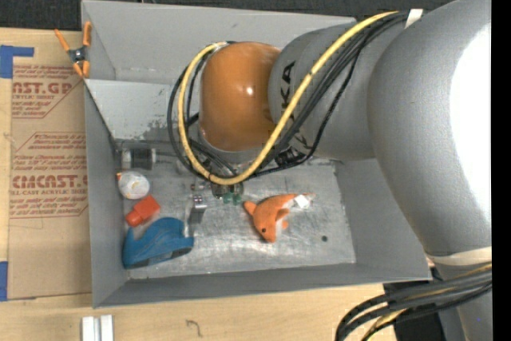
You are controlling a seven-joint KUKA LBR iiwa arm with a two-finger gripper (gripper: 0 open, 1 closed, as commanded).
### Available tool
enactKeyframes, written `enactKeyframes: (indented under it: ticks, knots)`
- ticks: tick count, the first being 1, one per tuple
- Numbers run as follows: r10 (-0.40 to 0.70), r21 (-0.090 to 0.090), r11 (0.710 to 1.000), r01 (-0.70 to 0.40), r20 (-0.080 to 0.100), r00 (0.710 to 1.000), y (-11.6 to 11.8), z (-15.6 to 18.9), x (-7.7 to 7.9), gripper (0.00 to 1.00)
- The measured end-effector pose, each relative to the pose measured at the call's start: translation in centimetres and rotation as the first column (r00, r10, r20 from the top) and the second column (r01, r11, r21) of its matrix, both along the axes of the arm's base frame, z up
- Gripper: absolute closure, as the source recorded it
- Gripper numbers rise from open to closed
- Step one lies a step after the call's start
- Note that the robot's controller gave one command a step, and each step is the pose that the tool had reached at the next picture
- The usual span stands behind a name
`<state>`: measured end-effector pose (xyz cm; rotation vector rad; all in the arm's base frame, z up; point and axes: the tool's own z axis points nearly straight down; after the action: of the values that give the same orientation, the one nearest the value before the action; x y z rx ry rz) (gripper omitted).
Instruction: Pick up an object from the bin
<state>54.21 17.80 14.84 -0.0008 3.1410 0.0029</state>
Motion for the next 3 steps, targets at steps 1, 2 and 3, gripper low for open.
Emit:
enactKeyframes:
  ticks: [1,2,3]
  knots:
    - [0.0,0.0,1.0,0.0,0.0,1.0,0.0,0.0,0.0,0.0]
    - [0.084,-0.002,0.996,-0.084,0.004,0.996,1.4,-3.5,-2.0,0.0]
    - [0.144,-0.004,0.99,-0.144,0.001,0.99,2.0,-3.9,-2.0,0.0]
